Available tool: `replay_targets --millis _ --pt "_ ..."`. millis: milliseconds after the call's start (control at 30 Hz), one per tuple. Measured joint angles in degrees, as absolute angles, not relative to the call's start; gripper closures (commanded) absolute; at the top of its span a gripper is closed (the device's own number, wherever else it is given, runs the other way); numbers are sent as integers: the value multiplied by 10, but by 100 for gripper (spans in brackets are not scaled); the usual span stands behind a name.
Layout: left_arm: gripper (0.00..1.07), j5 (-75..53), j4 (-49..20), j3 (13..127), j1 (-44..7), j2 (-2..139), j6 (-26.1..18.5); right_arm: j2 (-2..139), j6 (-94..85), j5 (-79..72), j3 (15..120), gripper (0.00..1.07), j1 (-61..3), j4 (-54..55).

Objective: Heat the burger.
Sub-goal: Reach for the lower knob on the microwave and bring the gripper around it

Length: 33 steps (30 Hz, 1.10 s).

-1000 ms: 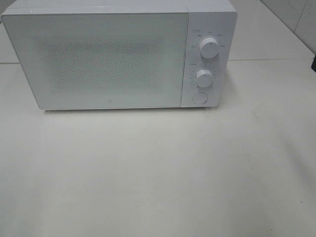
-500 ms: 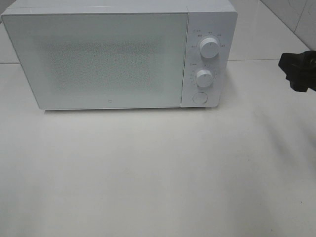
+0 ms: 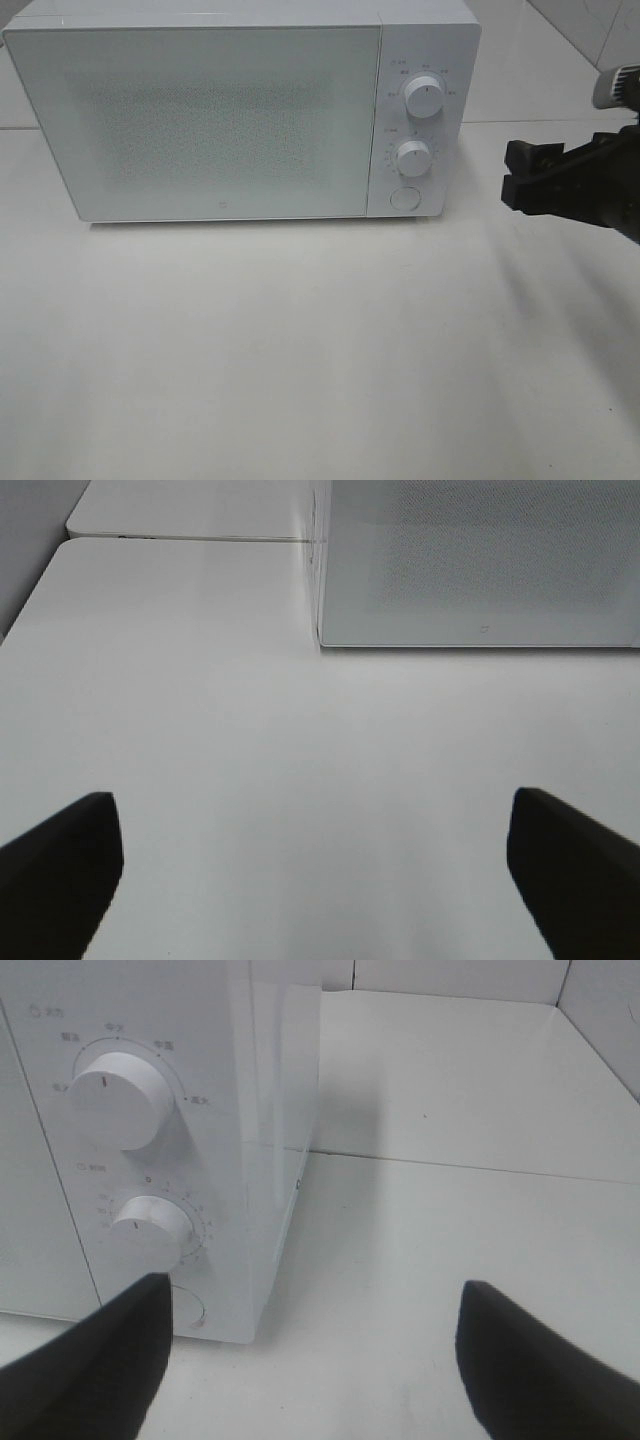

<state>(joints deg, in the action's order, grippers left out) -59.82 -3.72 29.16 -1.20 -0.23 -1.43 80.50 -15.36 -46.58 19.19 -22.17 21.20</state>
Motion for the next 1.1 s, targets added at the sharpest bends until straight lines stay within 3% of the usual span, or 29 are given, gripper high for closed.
replay_targets --millis 300,567,1100 --pt "6 -598 -37 292 -12 -2 -14 881 -219 -622 193 34 -368 396" --pt "6 -598 -37 292 -12 -2 -14 928 -223 -676 205 34 -464 469" --pt "6 -598 -37 292 -12 -2 -14 964 -213 -681 238 34 -492 508"
